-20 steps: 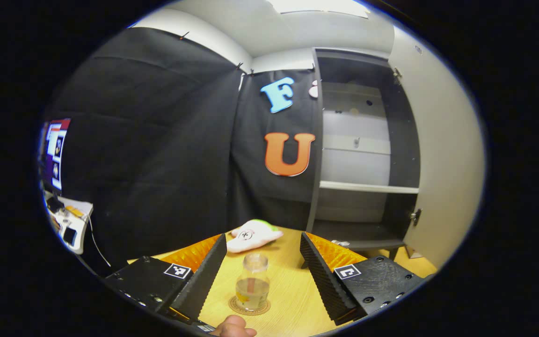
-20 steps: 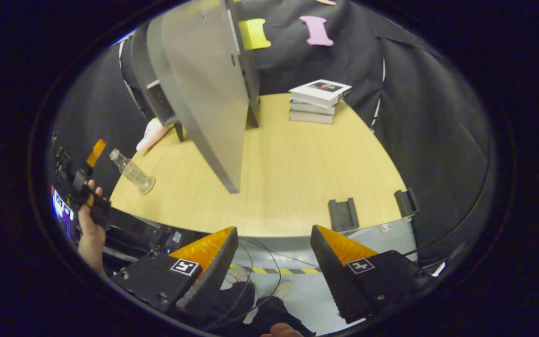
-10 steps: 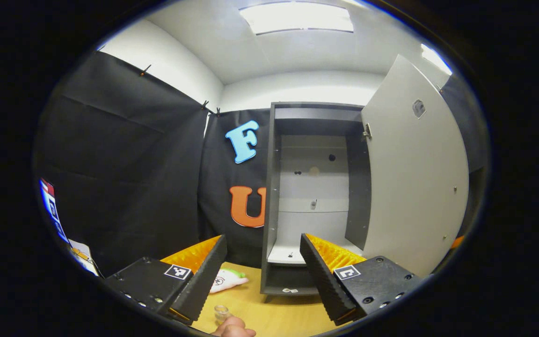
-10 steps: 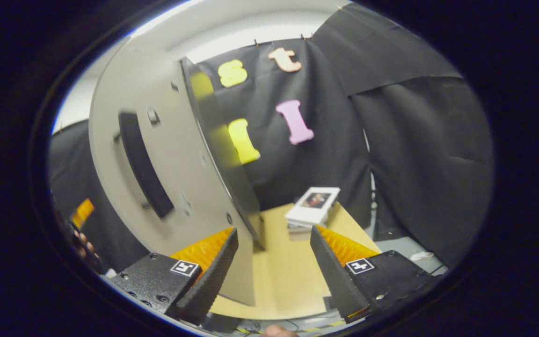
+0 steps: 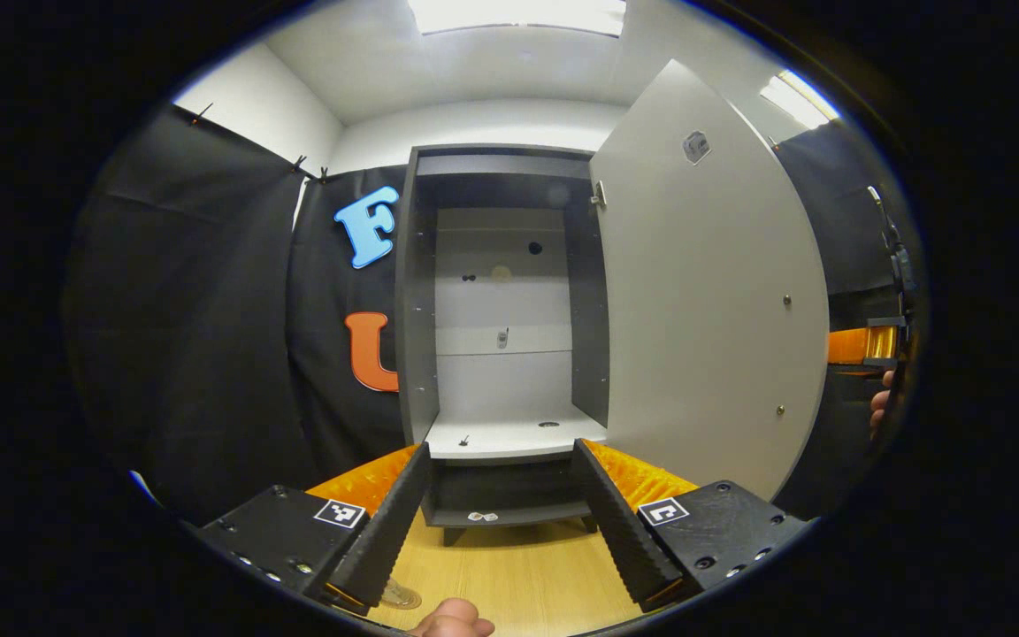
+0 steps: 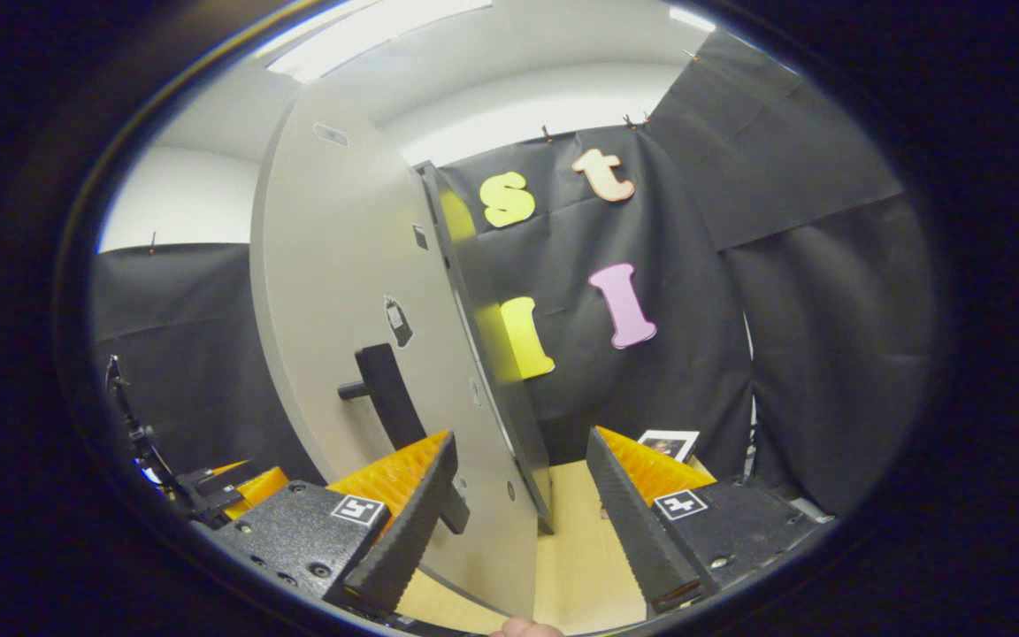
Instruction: Open the cabinet door with the right hand, grasp the bottle in the cabinet with the left hand and place it on the coaster, then close the cabinet door with the right hand.
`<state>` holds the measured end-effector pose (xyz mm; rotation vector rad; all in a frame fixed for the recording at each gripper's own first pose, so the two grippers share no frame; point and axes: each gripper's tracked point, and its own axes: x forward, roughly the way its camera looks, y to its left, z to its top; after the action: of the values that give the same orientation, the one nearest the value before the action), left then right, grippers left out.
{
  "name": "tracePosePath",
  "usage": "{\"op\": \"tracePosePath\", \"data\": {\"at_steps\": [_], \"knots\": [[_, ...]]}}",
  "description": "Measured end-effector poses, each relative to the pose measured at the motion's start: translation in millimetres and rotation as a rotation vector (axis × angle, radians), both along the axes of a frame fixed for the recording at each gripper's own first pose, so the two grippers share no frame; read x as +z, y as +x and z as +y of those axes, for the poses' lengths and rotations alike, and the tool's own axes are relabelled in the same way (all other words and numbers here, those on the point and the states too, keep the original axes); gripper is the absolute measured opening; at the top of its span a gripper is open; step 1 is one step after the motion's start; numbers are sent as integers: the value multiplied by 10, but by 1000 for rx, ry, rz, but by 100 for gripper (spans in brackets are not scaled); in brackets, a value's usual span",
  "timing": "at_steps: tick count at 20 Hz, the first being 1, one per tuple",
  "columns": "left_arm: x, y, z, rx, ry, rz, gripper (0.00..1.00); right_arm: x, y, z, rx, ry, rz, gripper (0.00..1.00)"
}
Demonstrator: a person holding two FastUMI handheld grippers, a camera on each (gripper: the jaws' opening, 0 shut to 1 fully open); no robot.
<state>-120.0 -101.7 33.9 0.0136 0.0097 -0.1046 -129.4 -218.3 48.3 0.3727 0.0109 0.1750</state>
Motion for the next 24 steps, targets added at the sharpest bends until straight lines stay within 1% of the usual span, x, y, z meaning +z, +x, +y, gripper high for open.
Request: {"op": "tracePosePath", "data": {"at_steps": [1, 3, 4, 5, 6, 9, 12, 15, 17, 19, 22, 23, 24], "knots": [[50, 39, -80, -40, -14, -21, 95, 21, 0, 89, 11, 4, 3, 95], [-8, 120, -174, -91, -39, -7, 95, 43, -17, 350, 55, -13, 4, 95], [-33, 160, -166, -97, -48, 2, 95, 61, -15, 501, 82, -31, -1, 95], [-13, 185, -108, -90, -40, 4, 95, 90, -22, 684, 104, -45, -6, 96], [56, 224, -18, -76, -32, -23, 95, 115, -26, 859, 125, -53, -10, 96], [228, 315, 253, -72, -35, -101, 96, 146, 63, 1305, 181, -74, -23, 96], [171, 363, 677, -44, -13, -108, 96, 174, 193, 1737, 230, -82, -29, 96], [113, 371, 1086, -24, -17, -106, 96, 200, 417, 2207, 277, -61, -30, 96], [133, 392, 1301, -22, 6, -128, 96, 209, 593, 2524, 299, -54, -20, 96], [111, 406, 1504, -24, 27, -133, 96, 155, 846, 2830, 317, -59, -8, 97], [-76, 361, 1749, -6, 43, -99, 96, 133, 1234, 3248, 331, -81, 14, 98], [-136, 341, 1809, 2, 44, -87, 96, 127, 1336, 3371, 350, -83, 19, 98], [-175, 329, 1853, 9, 46, -77, 96, 171, 1424, 3401, 338, -63, 3, 98]]}}
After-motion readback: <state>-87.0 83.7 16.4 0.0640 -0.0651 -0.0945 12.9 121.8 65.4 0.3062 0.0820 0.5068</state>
